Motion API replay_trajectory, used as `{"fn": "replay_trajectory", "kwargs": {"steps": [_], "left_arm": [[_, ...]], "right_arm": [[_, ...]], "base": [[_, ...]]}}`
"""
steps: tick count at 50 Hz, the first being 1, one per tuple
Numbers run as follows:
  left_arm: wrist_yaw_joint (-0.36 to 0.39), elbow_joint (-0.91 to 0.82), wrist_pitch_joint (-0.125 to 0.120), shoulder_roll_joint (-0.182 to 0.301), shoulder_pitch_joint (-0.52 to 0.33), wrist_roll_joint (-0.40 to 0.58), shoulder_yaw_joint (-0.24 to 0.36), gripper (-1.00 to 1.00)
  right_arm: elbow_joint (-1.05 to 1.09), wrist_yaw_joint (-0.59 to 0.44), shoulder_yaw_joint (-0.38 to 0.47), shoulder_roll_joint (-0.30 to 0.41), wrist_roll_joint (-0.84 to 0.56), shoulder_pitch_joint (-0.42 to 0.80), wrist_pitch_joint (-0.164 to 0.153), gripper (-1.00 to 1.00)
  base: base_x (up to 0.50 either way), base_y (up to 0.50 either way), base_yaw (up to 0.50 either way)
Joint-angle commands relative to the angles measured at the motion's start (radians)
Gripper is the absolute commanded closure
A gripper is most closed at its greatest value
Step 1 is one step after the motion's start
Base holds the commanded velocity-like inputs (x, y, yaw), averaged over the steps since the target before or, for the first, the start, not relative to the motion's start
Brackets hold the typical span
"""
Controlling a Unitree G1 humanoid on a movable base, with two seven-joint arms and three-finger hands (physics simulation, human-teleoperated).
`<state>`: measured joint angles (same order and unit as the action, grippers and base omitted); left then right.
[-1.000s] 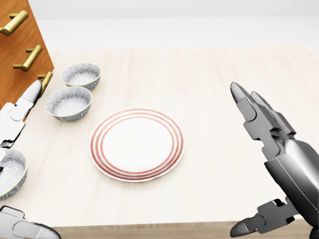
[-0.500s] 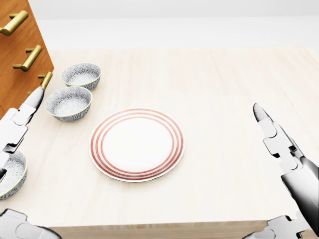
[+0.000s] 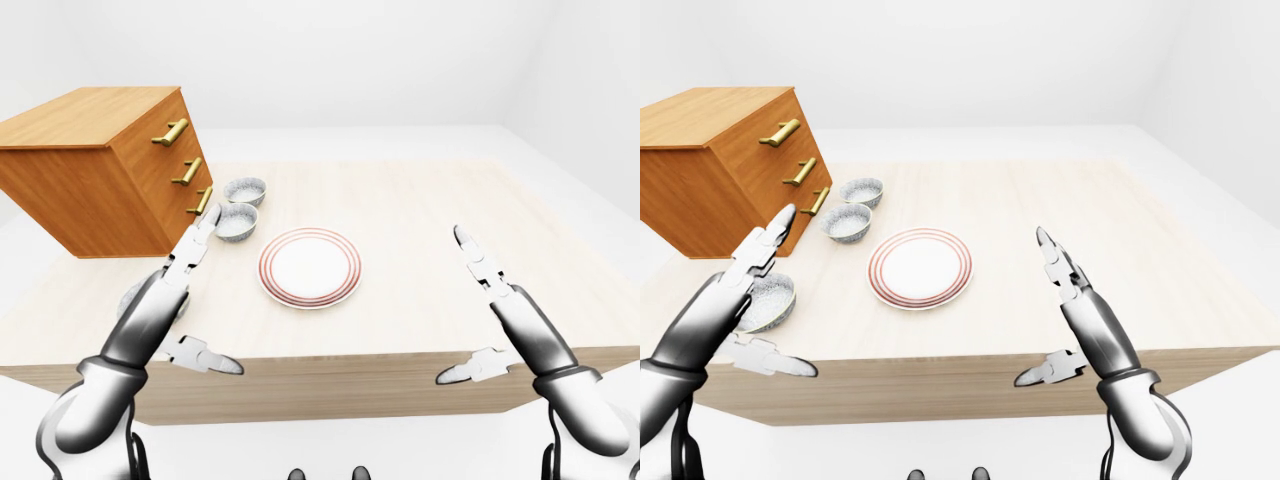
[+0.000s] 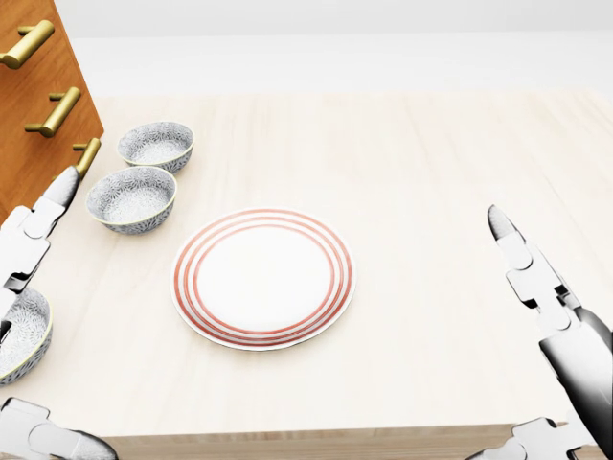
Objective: Put the bowl in the middle on the plate.
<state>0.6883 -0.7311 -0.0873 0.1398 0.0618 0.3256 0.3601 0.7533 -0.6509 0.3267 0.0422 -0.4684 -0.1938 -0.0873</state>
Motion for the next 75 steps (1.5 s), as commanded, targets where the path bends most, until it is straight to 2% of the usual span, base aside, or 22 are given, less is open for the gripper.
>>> {"fn": "replay_trajectory", "kwargs": {"steps": [1, 4, 5, 15, 16, 17, 18, 24, 25, 57, 75], "left_arm": [[-0.037, 0.024, 0.000, 0.006, -0.012, 0.047, 0.011, -1.00], [-0.055, 0.041, 0.000, -0.012, 0.019, 0.070, -0.010, -1.00], [-0.040, 0.042, 0.000, -0.017, 0.031, 0.070, -0.022, -1.00], [-0.037, 0.043, 0.000, -0.027, 0.033, 0.102, -0.053, -1.00], [-0.035, 0.043, 0.000, -0.029, 0.033, 0.100, -0.053, -1.00], [-0.023, 0.035, 0.000, -0.033, 0.025, 0.054, -0.051, -1.00], [-0.029, 0.026, 0.000, -0.031, 0.021, 0.080, -0.056, -1.00], [-0.046, 0.044, 0.000, -0.029, 0.023, 0.086, -0.064, -1.00], [-0.070, 0.083, 0.000, -0.049, 0.055, 0.080, -0.079, -1.00], [-0.068, 0.037, 0.000, -0.054, 0.054, 0.079, -0.102, -1.00], [-0.086, 0.067, 0.000, -0.061, 0.072, 0.069, -0.108, -1.00]], "right_arm": [[0.001, 0.000, -0.004, -0.001, -0.009, -0.010, 0.000, -1.00], [-0.005, 0.002, -0.012, 0.000, -0.021, -0.004, 0.000, -1.00], [-0.010, 0.007, -0.021, -0.003, -0.025, 0.001, 0.000, -1.00], [-0.010, 0.007, -0.020, 0.003, -0.006, 0.006, 0.000, -1.00], [-0.009, 0.007, -0.019, 0.003, -0.003, 0.006, 0.000, -1.00], [-0.015, 0.007, -0.022, 0.005, -0.006, 0.008, 0.000, -1.00], [-0.017, 0.008, -0.023, 0.006, -0.005, 0.007, 0.000, -1.00], [-0.034, 0.013, -0.019, 0.007, 0.001, 0.006, 0.000, -1.00], [-0.020, 0.007, -0.026, 0.002, 0.000, 0.000, 0.000, -1.00], [-0.018, -0.001, -0.024, 0.000, 0.007, -0.004, 0.000, -1.00], [-0.027, 0.003, -0.025, 0.000, 0.008, -0.007, 0.000, -1.00]], "base": [[0.00, 0.00, 0.00], [0.00, 0.00, 0.00], [0.00, 0.00, 0.00], [0.00, 0.00, 0.00], [0.00, 0.00, 0.00], [0.00, 0.00, 0.00], [0.00, 0.00, 0.00], [0.14, 0.03, 0.00], [0.23, 0.01, 0.00], [0.39, 0.00, 0.00], [0.39, 0.06, 0.00]]}}
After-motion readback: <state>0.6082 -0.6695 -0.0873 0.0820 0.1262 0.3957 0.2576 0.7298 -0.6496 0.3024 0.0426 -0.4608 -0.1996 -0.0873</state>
